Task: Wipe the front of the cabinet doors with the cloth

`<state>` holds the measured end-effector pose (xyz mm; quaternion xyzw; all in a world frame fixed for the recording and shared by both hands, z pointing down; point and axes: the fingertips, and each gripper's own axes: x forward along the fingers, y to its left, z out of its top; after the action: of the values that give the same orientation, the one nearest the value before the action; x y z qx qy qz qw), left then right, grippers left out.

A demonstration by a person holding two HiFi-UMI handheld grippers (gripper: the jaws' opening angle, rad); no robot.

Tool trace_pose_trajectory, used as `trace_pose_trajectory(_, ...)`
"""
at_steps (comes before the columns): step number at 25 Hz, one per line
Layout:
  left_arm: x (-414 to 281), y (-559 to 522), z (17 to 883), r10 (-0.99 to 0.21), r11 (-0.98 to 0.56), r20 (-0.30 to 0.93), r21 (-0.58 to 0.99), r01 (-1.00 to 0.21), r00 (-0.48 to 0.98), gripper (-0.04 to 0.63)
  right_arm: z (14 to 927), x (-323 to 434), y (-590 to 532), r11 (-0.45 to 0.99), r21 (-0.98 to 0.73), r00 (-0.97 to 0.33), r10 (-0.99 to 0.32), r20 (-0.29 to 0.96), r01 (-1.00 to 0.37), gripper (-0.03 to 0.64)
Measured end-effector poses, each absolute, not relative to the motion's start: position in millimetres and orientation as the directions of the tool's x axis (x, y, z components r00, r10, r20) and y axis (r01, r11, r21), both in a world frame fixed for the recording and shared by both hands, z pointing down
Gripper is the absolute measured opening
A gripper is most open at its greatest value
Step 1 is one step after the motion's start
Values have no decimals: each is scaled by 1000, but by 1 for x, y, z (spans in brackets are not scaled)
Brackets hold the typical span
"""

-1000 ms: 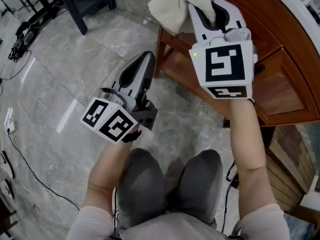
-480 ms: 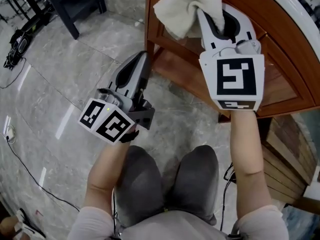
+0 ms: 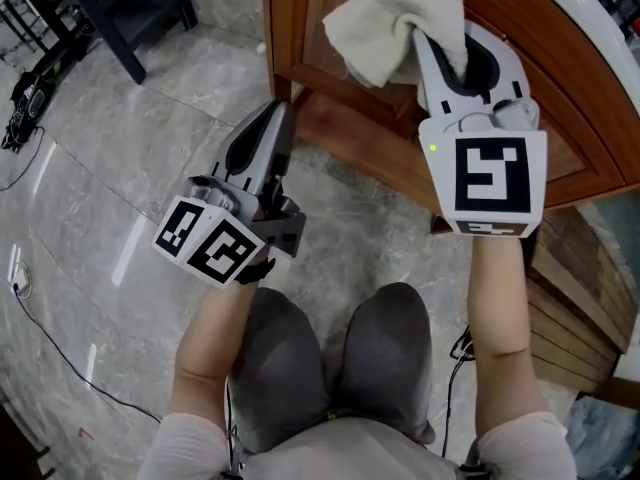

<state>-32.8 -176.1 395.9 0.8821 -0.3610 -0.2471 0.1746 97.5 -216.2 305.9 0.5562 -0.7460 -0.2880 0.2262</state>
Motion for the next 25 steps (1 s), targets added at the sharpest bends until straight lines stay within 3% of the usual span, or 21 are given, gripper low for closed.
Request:
trace_pose_trajectory(14, -8, -174, 400, -708, -690, -304, 487, -535, 638, 17, 315, 130, -201, 206, 694, -264, -964, 23, -690, 71)
trace_pose_trajectory(25, -37, -176, 425, -751, -646, -257, 480, -593, 609, 17, 366, 41, -232, 353, 662, -417, -906, 67, -661, 71)
